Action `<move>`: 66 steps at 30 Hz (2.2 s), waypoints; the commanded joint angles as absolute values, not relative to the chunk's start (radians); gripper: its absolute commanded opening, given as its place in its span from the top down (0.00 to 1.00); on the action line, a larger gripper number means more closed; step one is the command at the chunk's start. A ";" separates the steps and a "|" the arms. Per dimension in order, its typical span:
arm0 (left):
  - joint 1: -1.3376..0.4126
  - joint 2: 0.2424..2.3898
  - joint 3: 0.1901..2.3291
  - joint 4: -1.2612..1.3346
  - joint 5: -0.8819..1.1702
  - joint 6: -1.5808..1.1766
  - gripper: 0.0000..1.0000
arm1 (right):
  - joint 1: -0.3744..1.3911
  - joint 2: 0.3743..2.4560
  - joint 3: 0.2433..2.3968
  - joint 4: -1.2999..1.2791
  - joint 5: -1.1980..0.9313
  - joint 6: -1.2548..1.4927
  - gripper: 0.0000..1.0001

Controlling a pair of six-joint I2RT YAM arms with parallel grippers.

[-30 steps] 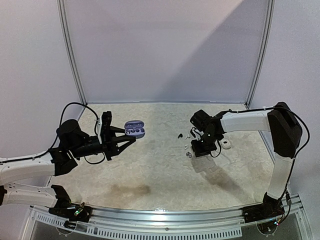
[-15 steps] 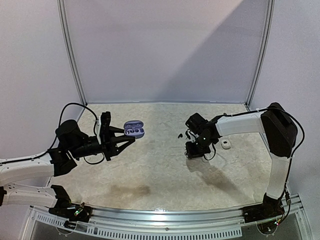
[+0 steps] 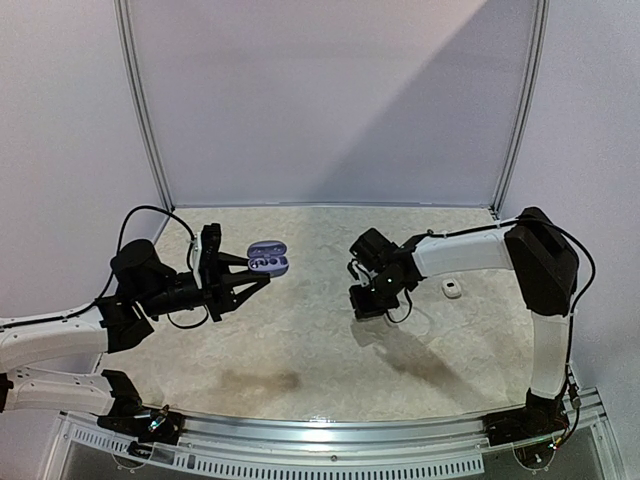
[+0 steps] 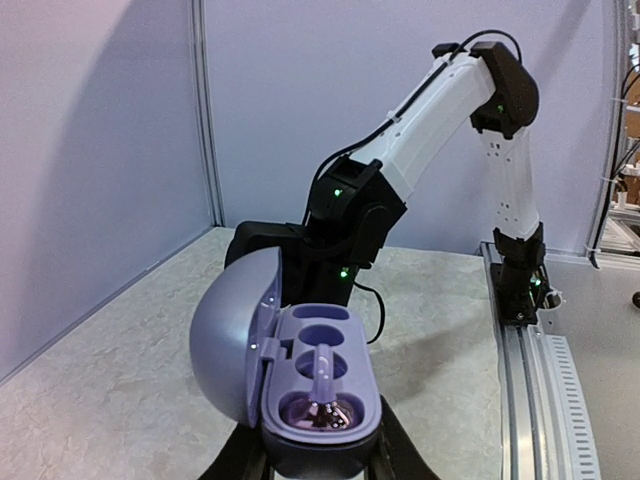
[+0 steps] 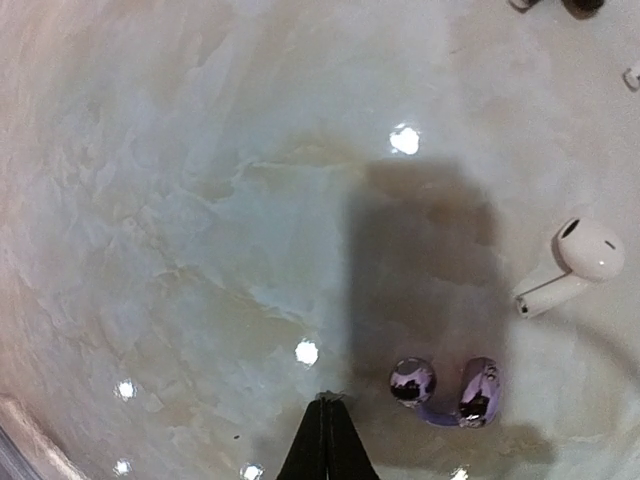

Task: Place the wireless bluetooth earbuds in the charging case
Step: Adjust the right earbud at the center of the board.

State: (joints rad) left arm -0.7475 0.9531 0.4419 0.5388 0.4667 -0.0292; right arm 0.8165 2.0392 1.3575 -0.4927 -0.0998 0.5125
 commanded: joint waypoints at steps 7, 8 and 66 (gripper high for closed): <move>-0.742 0.934 0.417 0.536 0.474 -0.011 1.00 | 0.885 1.819 1.273 -0.509 -0.026 -0.067 0.69; -0.742 0.933 0.417 0.534 0.476 -0.010 1.00 | 0.884 1.798 1.251 -0.502 -0.038 -0.157 0.65; -0.721 0.899 0.403 0.493 0.465 -0.002 1.00 | 0.764 2.057 1.370 -0.485 0.017 -1.012 0.89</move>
State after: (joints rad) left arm -0.7315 0.9077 0.4118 0.4980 0.4629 -0.0101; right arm 0.7708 2.0235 1.3319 -0.4446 0.0238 -1.0149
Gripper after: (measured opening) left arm 0.252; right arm 0.124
